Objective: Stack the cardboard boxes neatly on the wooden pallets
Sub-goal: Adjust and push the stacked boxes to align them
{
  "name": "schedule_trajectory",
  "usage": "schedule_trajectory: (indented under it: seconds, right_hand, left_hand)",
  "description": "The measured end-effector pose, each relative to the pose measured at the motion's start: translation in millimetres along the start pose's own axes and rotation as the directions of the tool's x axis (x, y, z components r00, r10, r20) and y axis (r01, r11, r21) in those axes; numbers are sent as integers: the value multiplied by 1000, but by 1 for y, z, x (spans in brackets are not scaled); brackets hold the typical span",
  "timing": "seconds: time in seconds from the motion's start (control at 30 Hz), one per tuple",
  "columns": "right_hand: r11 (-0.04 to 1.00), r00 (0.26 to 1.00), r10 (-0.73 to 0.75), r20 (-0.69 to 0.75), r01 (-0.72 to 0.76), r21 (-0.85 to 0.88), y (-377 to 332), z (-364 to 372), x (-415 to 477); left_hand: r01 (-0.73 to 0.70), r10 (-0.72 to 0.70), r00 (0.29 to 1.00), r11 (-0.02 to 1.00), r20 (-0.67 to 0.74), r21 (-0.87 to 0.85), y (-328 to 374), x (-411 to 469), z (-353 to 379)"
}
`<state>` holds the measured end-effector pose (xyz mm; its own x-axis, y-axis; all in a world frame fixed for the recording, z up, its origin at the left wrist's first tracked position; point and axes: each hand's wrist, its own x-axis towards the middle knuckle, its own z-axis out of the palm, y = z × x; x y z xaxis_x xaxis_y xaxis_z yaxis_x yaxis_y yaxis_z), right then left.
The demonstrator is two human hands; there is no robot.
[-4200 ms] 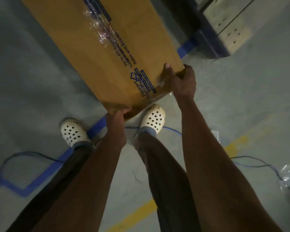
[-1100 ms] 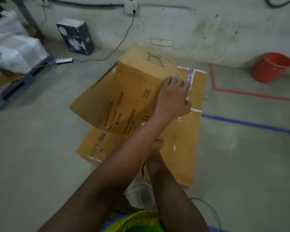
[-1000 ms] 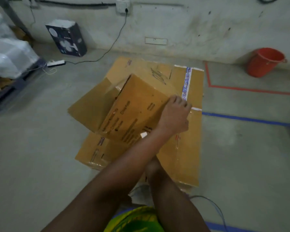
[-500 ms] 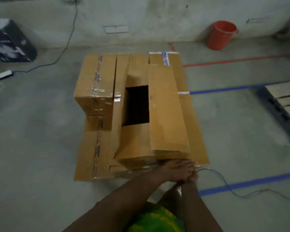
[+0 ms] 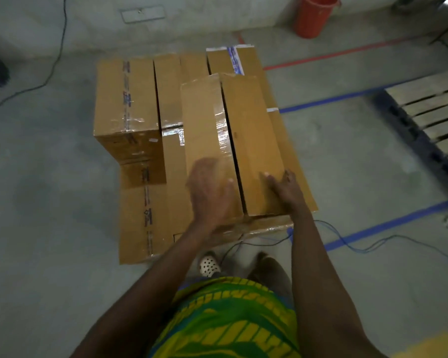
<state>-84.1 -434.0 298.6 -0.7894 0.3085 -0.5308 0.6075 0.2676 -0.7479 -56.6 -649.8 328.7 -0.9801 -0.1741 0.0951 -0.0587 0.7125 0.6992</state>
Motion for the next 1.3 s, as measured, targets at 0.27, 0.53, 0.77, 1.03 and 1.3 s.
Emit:
schedule_trajectory:
  seconds: [0.27,0.53,0.77,1.03,1.3]
  right_hand:
    - [964,994,-47,-94,21,-264,-24,39,-37]
    - [931,975,-212,62,221,-291,-77,125,-91]
    - [917,960,-223,172,266,-296,-84,282,-146]
    - [948,992,1,128,40,-316,-58,395,-173]
    - [895,994,102,26,-81,-438,-14,415,-139]
  left_hand:
    - [760,-678,649,557,346,-335,-63,1,-31]
    - [679,-711,703,669,7,-301,-122,-18,-129]
    - [711,-736,661,676,-144,-193,-229,-26,-239]
    - [742,-747,665,662,-9,-101,-338,-21,-279]
    - [776,-759,630,613,163,-150,-389,-25,-227]
